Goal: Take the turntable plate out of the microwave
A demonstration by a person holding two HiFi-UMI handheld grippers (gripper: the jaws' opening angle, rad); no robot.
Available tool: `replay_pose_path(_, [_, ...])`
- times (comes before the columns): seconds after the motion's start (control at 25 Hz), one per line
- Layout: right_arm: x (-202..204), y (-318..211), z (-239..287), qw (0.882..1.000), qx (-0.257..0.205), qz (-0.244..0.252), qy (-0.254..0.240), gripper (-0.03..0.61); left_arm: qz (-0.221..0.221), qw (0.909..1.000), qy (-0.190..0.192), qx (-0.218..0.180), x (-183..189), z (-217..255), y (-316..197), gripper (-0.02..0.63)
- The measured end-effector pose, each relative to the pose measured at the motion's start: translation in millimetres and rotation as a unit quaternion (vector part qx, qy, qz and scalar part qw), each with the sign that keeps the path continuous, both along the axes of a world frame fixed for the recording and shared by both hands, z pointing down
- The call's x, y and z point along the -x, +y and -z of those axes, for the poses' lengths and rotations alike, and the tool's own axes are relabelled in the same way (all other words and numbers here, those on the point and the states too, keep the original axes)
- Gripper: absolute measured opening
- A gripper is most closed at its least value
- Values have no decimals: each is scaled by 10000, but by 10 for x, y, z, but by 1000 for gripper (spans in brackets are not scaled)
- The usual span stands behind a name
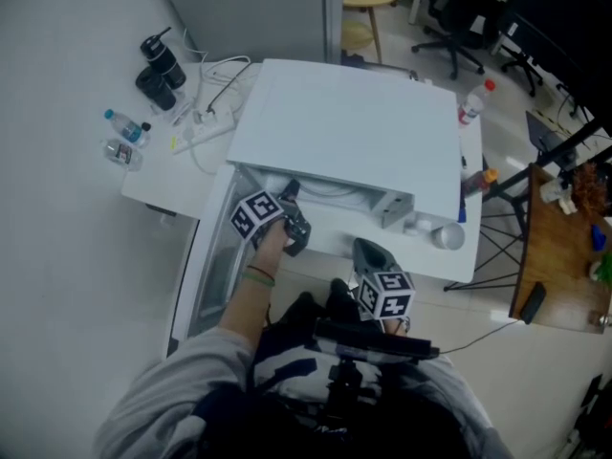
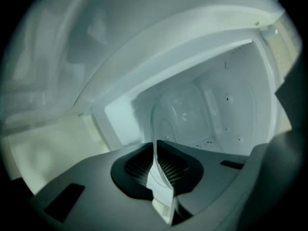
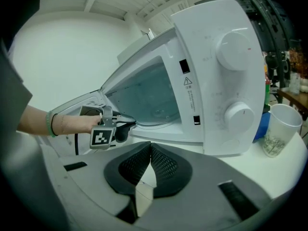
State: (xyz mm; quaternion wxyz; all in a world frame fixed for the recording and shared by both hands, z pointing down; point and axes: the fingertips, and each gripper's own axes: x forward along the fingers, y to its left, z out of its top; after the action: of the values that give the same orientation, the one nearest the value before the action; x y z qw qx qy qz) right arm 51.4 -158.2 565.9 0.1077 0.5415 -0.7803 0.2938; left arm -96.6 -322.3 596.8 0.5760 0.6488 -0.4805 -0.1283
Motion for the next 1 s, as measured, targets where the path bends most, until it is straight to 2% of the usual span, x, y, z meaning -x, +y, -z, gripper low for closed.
replay_pose_path(0.08, [9, -12, -6, 10000, 25, -9, -48, 8, -97, 9992, 376, -47, -92, 12, 135, 10])
replay_pose_path(0.16, [28, -28, -43, 9999, 103, -4, -84, 8, -207, 9978, 579, -230, -182, 86, 232, -6])
replay_pose_path(0.24, [86, -63, -86, 9996, 239, 51, -158, 8, -305, 9971, 601, -357, -220, 132, 295, -6])
replay_pose_path(0.32, [186, -124, -101, 9989, 394, 148, -221, 8, -397, 9974, 520, -303, -202, 66, 349, -6])
replay_pose_path(0.36, [243, -171, -96, 9988, 418, 208, -158, 12, -443, 9976, 488, -224, -183, 10, 383, -6])
replay_pose_path(0.4, [297, -232, -82, 9989, 361, 284, 47, 51, -480, 9975, 489, -140, -161, -41, 422, -6])
replay_pose_path(0.44, [346, -309, -55, 9982, 207, 370, 423, 74, -499, 9974, 521, -71, -140, -78, 465, -6])
replay_pose_path(0.48, [390, -397, -15, 9946, -29, 459, 931, 75, -501, 9972, 563, -24, -124, -102, 511, -6])
replay_pose_path(0.56, [495, -577, 62, 9766, -548, 680, 1964, 75, -525, 9969, 581, 24, -121, -142, 605, -6])
replay_pose_path(0.64, [624, -747, 104, 9577, -904, 947, 2561, 93, -655, 9968, 466, 38, -147, -181, 687, -6])
replay_pose_path(0.8, [754, -1006, 23, 9432, -961, 1232, 2932, 106, -921, 9952, 325, -28, -202, -156, 794, -6])
replay_pose_path(1.0, [861, -1177, -148, 9212, -943, 1684, 3379, 106, -898, 9952, 382, -77, -169, -95, 820, -6])
